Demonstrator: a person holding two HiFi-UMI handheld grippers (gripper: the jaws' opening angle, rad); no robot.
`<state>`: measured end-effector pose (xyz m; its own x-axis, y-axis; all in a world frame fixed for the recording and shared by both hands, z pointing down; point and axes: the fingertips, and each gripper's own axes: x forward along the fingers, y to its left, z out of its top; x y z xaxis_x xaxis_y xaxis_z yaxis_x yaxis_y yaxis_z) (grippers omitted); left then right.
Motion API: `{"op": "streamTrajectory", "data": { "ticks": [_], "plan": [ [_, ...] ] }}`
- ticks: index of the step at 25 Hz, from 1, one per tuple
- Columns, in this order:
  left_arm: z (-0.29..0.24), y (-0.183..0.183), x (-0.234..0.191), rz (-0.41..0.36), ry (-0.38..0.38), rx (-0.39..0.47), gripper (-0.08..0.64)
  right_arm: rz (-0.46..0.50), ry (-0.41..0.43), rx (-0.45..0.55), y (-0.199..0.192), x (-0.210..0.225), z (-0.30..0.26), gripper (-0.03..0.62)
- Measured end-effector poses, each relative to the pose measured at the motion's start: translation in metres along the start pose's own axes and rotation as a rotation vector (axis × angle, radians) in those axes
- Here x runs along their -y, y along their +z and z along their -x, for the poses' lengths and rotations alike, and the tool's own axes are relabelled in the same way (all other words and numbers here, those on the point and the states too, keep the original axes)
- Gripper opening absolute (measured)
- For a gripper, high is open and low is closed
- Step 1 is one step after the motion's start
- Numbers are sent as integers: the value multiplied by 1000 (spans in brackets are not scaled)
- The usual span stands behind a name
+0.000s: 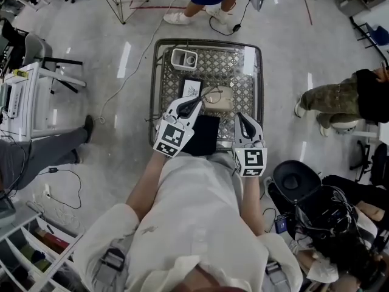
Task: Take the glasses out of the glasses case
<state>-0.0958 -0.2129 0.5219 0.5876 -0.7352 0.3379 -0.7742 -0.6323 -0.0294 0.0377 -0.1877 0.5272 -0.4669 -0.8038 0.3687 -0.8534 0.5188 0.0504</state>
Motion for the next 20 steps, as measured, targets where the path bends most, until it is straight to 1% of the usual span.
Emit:
{"op": "streamTrajectory", "data": {
  "ticks": [9,20],
  "plan": [
    [8,16,9,-7,-19,43,32,23,3,46,20,-7,4,6],
    [8,20,10,4,-5,48,32,23,14,50,21,-6,6,6]
  ]
}}
